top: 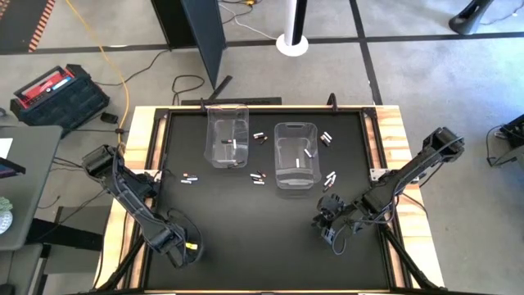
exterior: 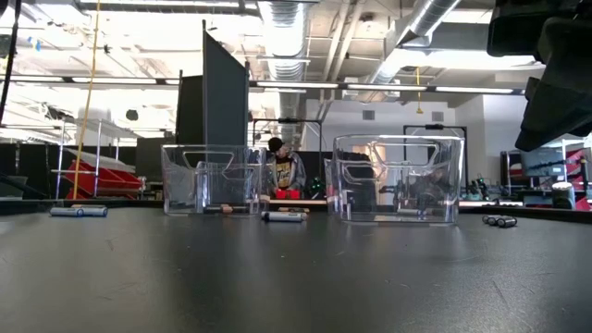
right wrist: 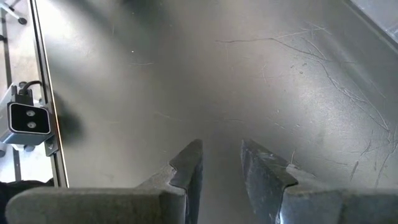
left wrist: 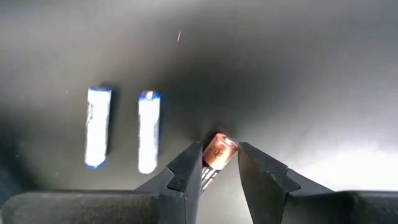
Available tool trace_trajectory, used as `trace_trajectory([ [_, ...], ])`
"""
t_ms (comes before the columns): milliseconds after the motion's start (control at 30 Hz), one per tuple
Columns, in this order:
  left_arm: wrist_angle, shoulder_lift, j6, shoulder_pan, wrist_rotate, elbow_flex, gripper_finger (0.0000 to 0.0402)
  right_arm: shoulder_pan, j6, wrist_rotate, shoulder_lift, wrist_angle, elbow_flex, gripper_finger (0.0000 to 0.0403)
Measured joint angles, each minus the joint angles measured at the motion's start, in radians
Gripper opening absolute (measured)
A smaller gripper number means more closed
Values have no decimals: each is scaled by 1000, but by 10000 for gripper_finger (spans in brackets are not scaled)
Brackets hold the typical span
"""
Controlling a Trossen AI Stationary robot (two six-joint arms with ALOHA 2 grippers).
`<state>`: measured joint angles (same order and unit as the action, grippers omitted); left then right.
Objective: Sort batteries
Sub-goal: Put the black battery into the left transparent bin
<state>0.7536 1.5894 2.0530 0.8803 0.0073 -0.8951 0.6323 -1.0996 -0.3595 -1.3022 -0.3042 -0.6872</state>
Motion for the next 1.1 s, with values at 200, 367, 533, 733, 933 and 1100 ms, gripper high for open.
trace_trajectory([
  [200,-3,0,-107,0,60,0,98,0,-2,0,0,1,0,126],
  [367,-4,0,-145,0,65,0,98,0,-7,0,0,1,0,126],
  [533,-4,0,-186,0,74,0,98,0,-11,0,0,1,0,126],
  [733,-10,0,-243,0,134,0,98,-10,-25,0,0,2,0,126],
  [933,-11,0,-277,0,145,0,98,-23,-26,-1,0,15,0,126],
  [1100,-11,0,-277,0,139,0,98,-26,-26,0,0,26,0,126],
])
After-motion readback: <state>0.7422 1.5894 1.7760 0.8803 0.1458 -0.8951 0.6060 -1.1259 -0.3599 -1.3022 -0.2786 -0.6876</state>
